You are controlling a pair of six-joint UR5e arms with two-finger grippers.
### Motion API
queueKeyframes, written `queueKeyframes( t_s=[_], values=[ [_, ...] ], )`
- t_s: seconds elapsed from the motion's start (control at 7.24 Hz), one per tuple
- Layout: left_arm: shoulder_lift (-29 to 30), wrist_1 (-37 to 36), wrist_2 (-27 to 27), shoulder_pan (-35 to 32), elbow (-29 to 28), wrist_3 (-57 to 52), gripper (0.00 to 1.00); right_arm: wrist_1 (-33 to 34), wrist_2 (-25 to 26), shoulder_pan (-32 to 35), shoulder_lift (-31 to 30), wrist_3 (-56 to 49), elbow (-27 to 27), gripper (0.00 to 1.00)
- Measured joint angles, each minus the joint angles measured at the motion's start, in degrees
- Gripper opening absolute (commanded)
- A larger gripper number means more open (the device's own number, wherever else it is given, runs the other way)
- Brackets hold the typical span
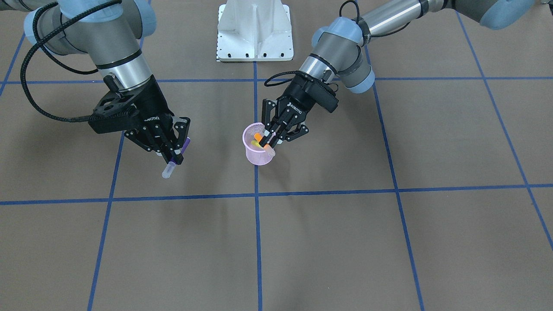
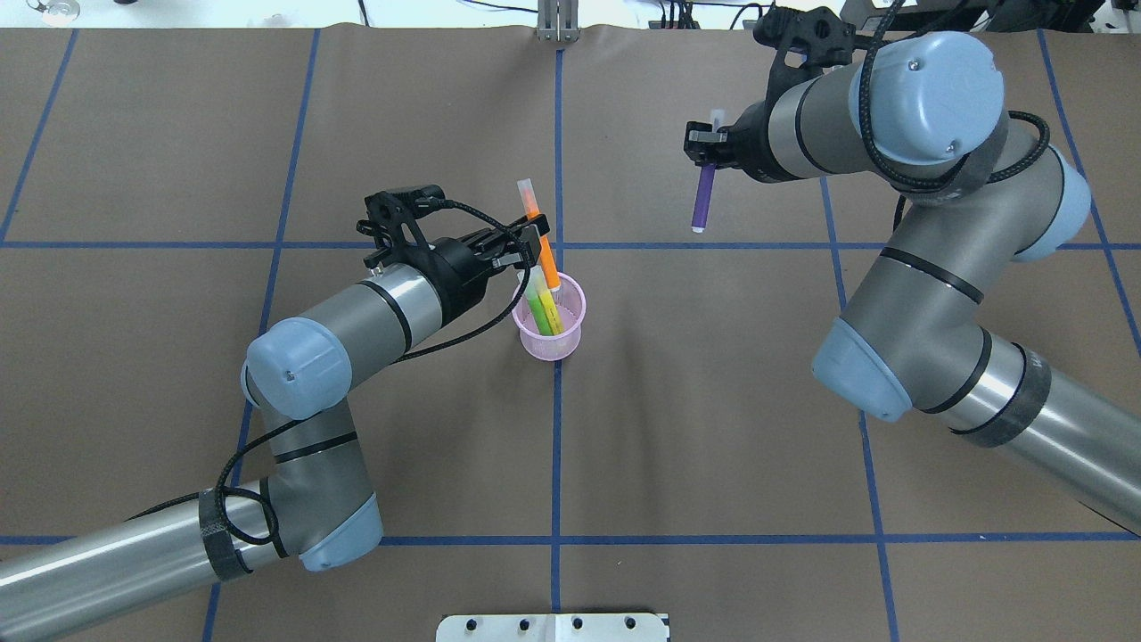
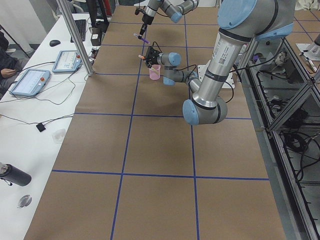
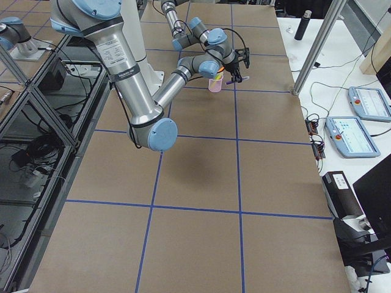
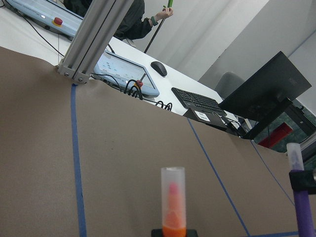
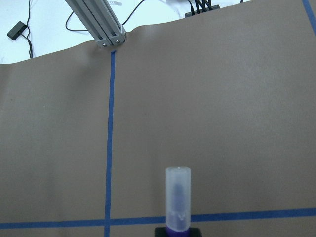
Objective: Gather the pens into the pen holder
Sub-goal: 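Release orange marker into cup with left gripper while right lifts purple marker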
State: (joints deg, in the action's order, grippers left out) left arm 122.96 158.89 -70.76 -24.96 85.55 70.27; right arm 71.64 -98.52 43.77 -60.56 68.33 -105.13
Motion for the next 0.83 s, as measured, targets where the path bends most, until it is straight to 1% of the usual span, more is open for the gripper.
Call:
queueKeyframes(
  t_s=[0.14, 0.28, 0.41, 0.55, 0.69, 0.83],
  values=[
    [0.0, 0.0, 0.7, 0.5, 0.0, 0.0, 0.3, -4.4, 2.7, 0.0, -0.2, -2.0, 0.4, 0.0],
    [0.0, 0.0, 0.9, 0.7, 0.0, 0.0, 0.55, -9.0, 4.5, 0.0, -0.5, -2.9, 0.9, 0.0],
    [-0.1, 0.0, 1.0, 0.8, 0.0, 0.0, 0.6, -11.5, 5.7, 0.0, -0.6, -3.2, 1.2, 0.0],
    [-0.2, 0.0, 1.1, 0.9, 0.0, 0.0, 0.67, -12.5, 6.6, 0.0, -0.6, -3.3, 1.3, 0.0],
    [-0.2, 0.0, 1.1, 1.1, 0.0, 0.0, 0.8, -12.9, 7.2, 0.0, -0.6, -3.4, 1.3, 0.0],
    [-0.1, -0.1, 1.1, 1.1, 0.4, 0.0, 0.85, -13.0, 8.2, 0.0, -0.5, -3.4, 1.3, 0.0]
  ],
)
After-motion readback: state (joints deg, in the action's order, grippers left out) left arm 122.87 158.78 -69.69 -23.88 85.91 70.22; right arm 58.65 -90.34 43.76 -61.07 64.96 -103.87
